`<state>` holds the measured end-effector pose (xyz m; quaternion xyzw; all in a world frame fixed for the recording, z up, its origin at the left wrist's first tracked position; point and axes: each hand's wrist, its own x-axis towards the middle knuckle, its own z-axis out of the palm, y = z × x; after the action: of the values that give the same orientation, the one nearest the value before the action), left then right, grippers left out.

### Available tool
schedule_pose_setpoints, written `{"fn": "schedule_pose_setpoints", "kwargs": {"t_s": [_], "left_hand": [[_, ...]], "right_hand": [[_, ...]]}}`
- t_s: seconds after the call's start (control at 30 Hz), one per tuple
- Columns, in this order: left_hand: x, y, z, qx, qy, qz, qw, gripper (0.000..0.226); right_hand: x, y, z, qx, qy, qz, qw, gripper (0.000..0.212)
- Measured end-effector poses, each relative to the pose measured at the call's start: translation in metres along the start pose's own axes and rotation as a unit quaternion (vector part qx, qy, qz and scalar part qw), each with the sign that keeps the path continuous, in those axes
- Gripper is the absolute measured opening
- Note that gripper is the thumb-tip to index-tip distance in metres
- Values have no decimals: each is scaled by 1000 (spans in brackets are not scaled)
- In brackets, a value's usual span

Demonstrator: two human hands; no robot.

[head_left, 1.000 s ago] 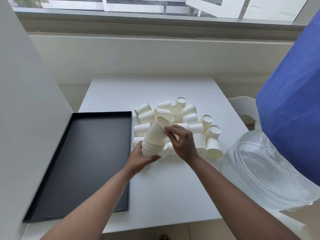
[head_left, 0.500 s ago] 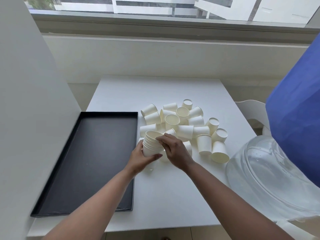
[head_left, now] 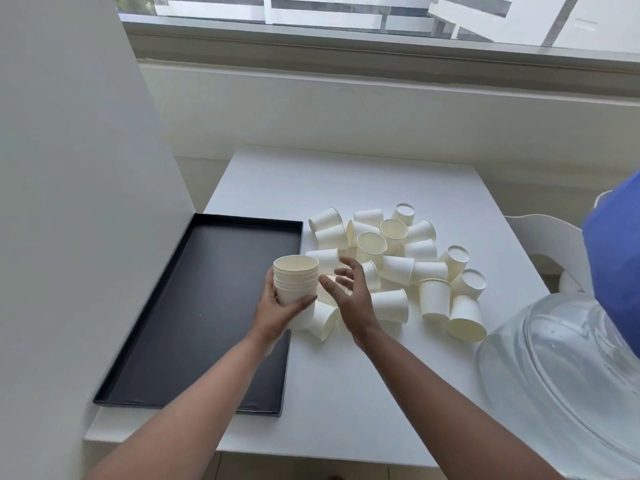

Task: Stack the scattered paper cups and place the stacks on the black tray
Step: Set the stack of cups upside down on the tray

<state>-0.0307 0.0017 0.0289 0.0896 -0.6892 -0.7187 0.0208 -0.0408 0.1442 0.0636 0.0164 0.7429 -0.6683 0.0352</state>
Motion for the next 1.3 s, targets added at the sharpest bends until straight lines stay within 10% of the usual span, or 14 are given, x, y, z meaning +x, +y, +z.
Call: {"fn": "schedule_pose_setpoints", "kwargs": {"t_s": [0.2,0.4,0.57,0.9,1.07,1.3], "left_hand": [[-2,2,-17,-130,77,-15,988,64],[-13,5,-26,-138,96,-29,985,68],[-27,5,-40,-138,76,-84,984,38],[-55,-21,-94,103,129,-147,975,45],[-84,-53,-139,550,16,-116,827,53],[-99,-65,-160,680,-7,-109,725,50]], "right_hand": [[0,16,19,-20,-179,11,984,83],[-7,19,63,-130,-102,-174,971,88],[-6,18,84,-192,-64,-148,968,70],[16,11,108,-321,-178,-155,917,71],[22,-2,148,-510,-314,-265,756,70],[15,-10,216,-679,-392,-420,458,69]]}}
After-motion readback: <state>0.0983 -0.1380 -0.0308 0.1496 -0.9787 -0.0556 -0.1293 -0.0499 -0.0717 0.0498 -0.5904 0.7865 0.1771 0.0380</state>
